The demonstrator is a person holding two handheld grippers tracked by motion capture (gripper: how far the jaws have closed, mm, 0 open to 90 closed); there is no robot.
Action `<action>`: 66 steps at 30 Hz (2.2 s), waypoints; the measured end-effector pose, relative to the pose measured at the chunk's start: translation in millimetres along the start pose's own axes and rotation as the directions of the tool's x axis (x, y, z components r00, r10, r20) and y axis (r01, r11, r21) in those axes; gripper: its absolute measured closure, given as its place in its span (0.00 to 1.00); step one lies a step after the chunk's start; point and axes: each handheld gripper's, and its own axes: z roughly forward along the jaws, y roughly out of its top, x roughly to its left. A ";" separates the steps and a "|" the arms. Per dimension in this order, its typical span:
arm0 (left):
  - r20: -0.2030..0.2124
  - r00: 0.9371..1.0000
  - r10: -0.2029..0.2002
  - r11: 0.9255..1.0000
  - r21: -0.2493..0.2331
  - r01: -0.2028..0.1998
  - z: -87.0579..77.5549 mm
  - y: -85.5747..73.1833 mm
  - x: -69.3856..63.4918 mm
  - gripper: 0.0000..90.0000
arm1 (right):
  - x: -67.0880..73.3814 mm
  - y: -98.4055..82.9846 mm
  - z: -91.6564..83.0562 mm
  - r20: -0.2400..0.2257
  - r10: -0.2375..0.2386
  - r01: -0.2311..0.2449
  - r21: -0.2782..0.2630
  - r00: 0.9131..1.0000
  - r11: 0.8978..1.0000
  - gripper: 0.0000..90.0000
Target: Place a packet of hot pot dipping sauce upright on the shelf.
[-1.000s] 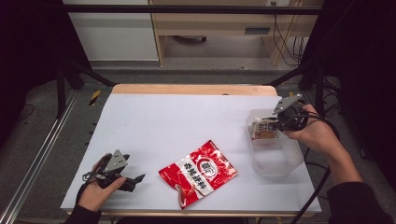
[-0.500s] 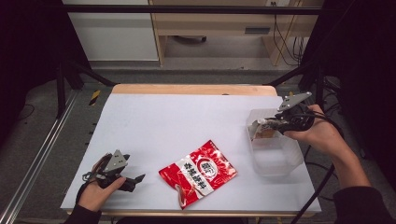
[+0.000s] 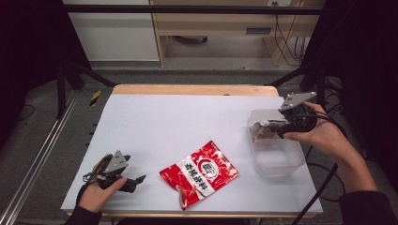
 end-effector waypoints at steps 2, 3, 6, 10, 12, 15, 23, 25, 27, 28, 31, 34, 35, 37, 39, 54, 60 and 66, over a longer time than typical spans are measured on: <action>0.000 1.000 0.002 1.000 0.000 -0.002 0.0 0.1 -0.1 0.07 | 2.8 2.7 -2.1 0.002 0.000 0.000 -0.009 1.000 1.000 0.25; 0.000 1.000 0.001 1.000 0.000 -0.001 0.0 0.1 -0.2 0.07 | 4.2 4.2 -3.3 0.005 -0.001 0.001 -0.012 1.000 1.000 0.24; 0.000 1.000 0.002 1.000 0.001 -0.002 -0.1 0.1 -0.2 0.07 | 9.5 8.7 -7.9 0.008 -0.003 0.003 -0.020 1.000 1.000 0.21; 0.000 1.000 0.003 1.000 0.001 -0.003 0.0 0.1 -0.2 0.07 | 16.7 13.7 -14.3 0.017 0.005 -0.004 -0.031 1.000 1.000 0.16; -0.001 1.000 0.004 1.000 0.001 -0.004 0.1 0.1 -0.3 0.07 | 21.3 15.3 -16.5 0.023 0.006 -0.005 -0.041 1.000 0.999 0.15; 0.000 1.000 0.005 1.000 0.002 -0.005 0.1 0.3 -0.6 0.07 | 30.4 17.0 -20.0 0.019 0.008 -0.007 -0.046 1.000 0.999 0.14; 0.000 1.000 0.008 1.000 0.003 -0.008 0.5 0.5 -1.3 0.07 | 61.7 19.9 -20.3 0.027 -0.010 0.011 -0.059 1.000 0.998 0.15; 0.001 1.000 0.011 1.000 0.006 -0.011 0.7 0.5 -1.3 0.07 | 71.3 20.5 -18.8 0.020 -0.016 0.017 -0.069 1.000 0.997 0.17; 0.003 1.000 0.012 1.000 0.006 -0.012 0.7 0.5 -1.3 0.07 | 82.9 20.6 -16.3 0.011 -0.025 0.026 -0.072 1.000 0.997 0.18; 0.003 1.000 0.013 1.000 0.006 -0.013 0.7 0.5 -1.4 0.07 | 88.0 20.3 -14.8 0.009 -0.021 0.022 -0.075 1.000 0.997 0.18; 0.004 1.000 0.014 1.000 0.005 -0.014 0.6 0.5 -1.3 0.07 | 101.3 18.0 -8.6 0.000 -0.016 0.016 -0.075 1.000 0.997 0.18; 0.004 1.000 0.015 1.000 0.006 -0.015 0.7 0.5 -1.5 0.07 | 112.2 15.5 -2.0 0.000 0.008 -0.008 -0.080 1.000 0.997 0.18; 0.004 1.000 0.016 1.000 0.006 -0.016 0.7 0.5 -1.5 0.07 | 115.3 14.9 0.0 -0.002 0.004 -0.004 -0.083 1.000 0.997 0.18; 0.004 1.000 0.015 1.000 0.004 -0.015 0.5 0.7 -1.9 0.07 | 122.0 14.0 3.9 -0.002 0.011 -0.011 -0.087 1.000 0.996 0.18; 0.003 1.000 0.016 1.000 0.004 -0.016 0.6 0.8 -2.0 0.07 | 127.7 13.1 7.2 -0.006 0.022 -0.022 -0.090 1.000 0.996 0.18; 0.002 1.000 0.025 1.000 0.001 -0.025 1.5 2.2 -5.0 0.07 | 166.7 -6.3 43.7 -0.058 0.137 -0.142 -0.088 0.989 0.986 0.21; 0.000 0.999 0.033 0.999 -0.001 -0.033 1.2 3.5 -6.1 0.07 | 174.3 -12.7 53.0 -0.065 0.186 -0.191 -0.095 0.980 0.977 0.21; 0.002 1.000 0.031 0.999 -0.007 -0.031 2.2 4.9 -8.5 0.07 | 179.1 -22.3 63.3 -0.050 0.239 -0.243 -0.102 0.970 0.965 0.21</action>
